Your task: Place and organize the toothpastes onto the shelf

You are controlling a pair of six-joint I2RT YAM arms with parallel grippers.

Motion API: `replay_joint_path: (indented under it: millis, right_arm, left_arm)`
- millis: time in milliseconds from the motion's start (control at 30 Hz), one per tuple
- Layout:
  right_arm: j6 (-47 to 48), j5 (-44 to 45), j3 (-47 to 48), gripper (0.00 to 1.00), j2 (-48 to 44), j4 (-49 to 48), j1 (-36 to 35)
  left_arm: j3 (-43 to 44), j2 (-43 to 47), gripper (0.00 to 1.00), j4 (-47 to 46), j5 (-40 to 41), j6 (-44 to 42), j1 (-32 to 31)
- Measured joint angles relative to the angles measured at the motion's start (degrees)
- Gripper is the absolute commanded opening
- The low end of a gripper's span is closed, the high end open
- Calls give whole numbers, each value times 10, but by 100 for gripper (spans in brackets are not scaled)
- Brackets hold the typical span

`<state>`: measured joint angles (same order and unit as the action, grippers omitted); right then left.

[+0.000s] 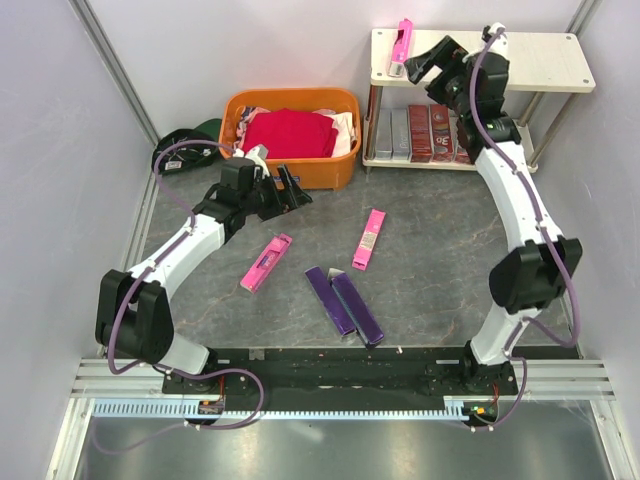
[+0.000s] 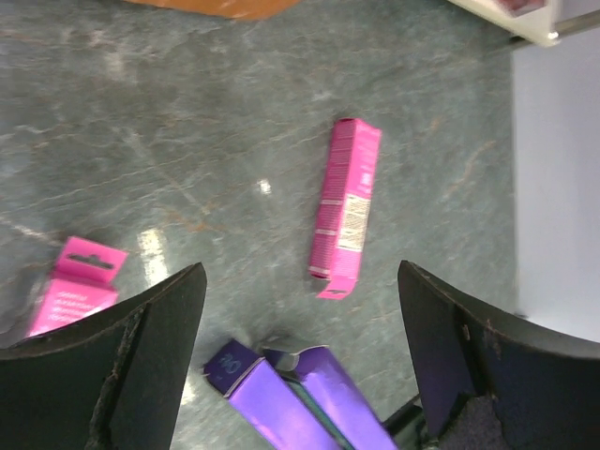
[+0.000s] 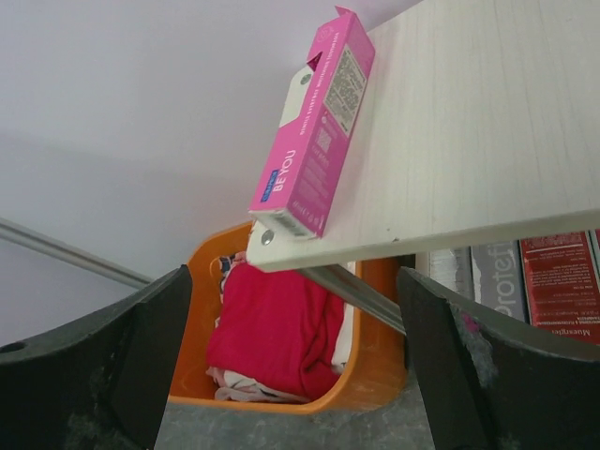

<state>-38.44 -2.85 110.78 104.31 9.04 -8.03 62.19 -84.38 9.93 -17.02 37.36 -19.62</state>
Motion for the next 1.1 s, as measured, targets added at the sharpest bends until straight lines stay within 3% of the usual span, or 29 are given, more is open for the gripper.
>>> replay_joint_path:
  millis: [533, 867, 1100]
  right_arm:
    - [6, -45, -277, 98, -249, -15, -35]
    - [7, -64, -447, 98, -282, -2, -125]
    - [5, -72, -485, 98, -273, 12, -156]
  left_arm:
    - [4, -1, 93, 168, 156, -109, 0]
    - [-15, -42, 93, 201, 193, -120, 0]
    - [-17, -87, 91, 201, 198, -124, 0]
